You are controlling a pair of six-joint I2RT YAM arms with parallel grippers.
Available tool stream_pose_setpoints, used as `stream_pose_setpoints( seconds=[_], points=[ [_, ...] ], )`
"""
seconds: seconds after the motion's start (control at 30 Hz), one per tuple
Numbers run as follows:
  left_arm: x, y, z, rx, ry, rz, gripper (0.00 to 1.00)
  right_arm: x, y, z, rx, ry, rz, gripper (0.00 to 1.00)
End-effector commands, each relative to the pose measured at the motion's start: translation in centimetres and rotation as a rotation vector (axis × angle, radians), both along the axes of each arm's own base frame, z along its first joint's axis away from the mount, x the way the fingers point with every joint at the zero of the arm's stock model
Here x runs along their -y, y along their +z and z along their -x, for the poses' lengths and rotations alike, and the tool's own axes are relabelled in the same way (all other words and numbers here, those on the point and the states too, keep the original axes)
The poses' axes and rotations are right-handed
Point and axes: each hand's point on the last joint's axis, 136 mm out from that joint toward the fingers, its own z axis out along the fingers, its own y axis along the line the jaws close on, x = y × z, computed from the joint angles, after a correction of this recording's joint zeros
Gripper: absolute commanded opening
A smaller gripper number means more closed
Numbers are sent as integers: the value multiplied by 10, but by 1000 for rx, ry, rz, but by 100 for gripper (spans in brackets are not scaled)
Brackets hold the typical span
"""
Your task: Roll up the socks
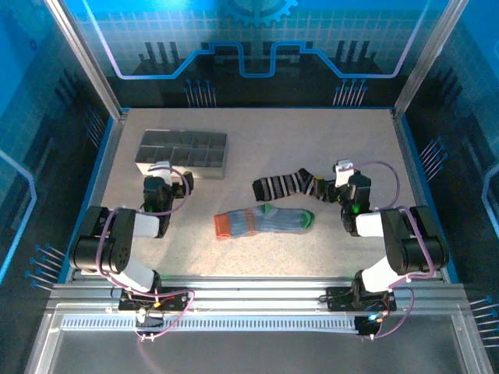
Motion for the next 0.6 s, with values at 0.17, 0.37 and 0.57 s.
stream_pose_setpoints(
  seconds=[0.17,0.37,0.57],
  points=[
    [-1,9,-5,24,-2,-24,99,3,8,-6,23,3,1,100],
    [3,8,-6,19,-27,-24,99,3,8,-6,24,4,1,100],
    [8,8,-7,15,-53,-22,99,3,8,-6,24,4,2,100]
  ],
)
